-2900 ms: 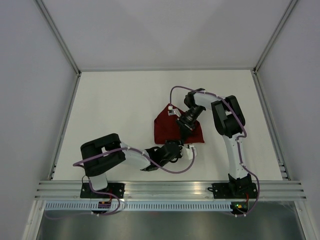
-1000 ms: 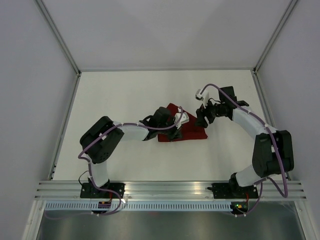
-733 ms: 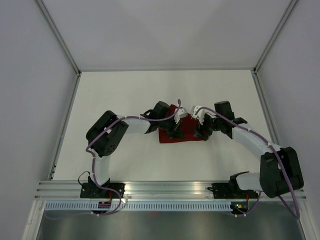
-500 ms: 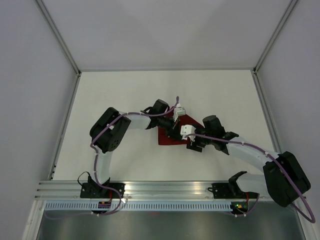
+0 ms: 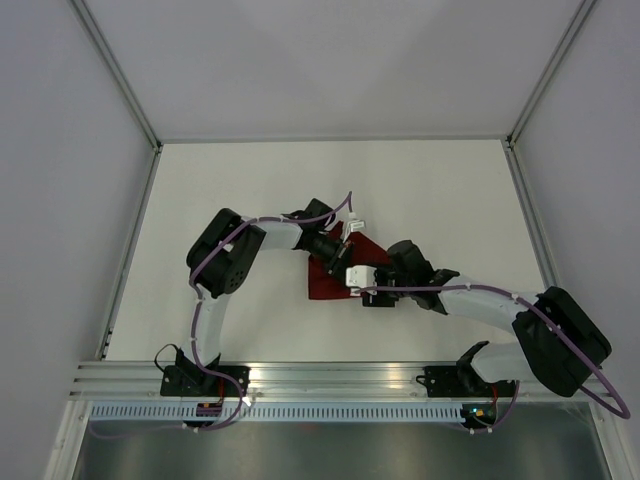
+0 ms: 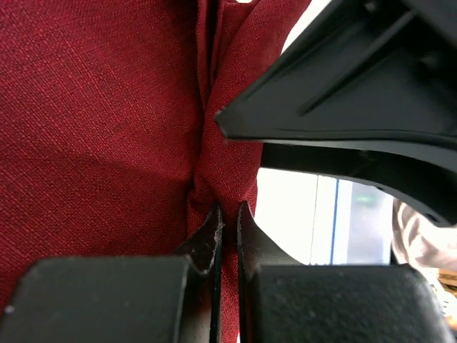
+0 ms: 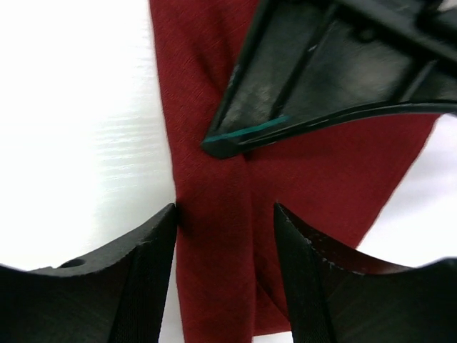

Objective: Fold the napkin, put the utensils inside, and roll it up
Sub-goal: Roll the napkin at the center of the board.

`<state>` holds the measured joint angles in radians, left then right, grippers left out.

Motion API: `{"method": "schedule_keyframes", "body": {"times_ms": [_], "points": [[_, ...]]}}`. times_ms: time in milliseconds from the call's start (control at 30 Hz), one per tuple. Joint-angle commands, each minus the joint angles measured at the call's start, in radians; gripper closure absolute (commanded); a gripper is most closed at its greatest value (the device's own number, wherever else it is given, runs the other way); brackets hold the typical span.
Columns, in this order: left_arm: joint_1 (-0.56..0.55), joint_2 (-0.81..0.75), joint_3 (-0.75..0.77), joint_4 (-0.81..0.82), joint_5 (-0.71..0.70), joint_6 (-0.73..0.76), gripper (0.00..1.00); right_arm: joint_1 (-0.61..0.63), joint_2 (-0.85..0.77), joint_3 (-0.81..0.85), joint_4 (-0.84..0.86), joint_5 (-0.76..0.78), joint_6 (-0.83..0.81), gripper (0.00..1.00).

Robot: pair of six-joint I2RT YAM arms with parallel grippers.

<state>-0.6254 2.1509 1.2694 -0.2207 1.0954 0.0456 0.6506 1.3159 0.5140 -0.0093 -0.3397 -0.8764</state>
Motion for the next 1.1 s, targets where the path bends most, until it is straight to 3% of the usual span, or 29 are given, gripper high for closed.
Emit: {"method": "schedule_keyframes", "body": {"times_ms": [0,233,467,633,733,867,1067], "points": [[0.001,0.061,-0.015,-0.158,-0.091,0.071,0.98,0.009,0.026,0.020,-0.046,-0.005,-0.019,0.38],[0.004,0.078,-0.002,-0.177,-0.091,0.080,0.98,0.011,-0.021,0.046,-0.107,-0.028,-0.006,0.35],[0.006,0.067,0.005,-0.186,-0.097,0.085,0.98,0.037,0.057,0.069,-0.124,-0.032,-0.006,0.37],[0.006,0.050,0.007,-0.187,-0.101,0.086,0.97,0.038,0.118,0.095,-0.167,-0.039,-0.013,0.57],[0.007,0.023,0.010,-0.186,-0.114,0.088,0.91,0.040,0.155,0.123,-0.211,-0.047,-0.010,0.66],[0.012,-0.051,-0.002,-0.140,-0.170,0.057,0.73,0.035,0.198,0.174,-0.297,-0.070,0.010,0.69],[0.042,-0.181,-0.033,-0.031,-0.271,-0.021,0.65,-0.005,0.272,0.253,-0.455,-0.163,0.010,0.71]]}}
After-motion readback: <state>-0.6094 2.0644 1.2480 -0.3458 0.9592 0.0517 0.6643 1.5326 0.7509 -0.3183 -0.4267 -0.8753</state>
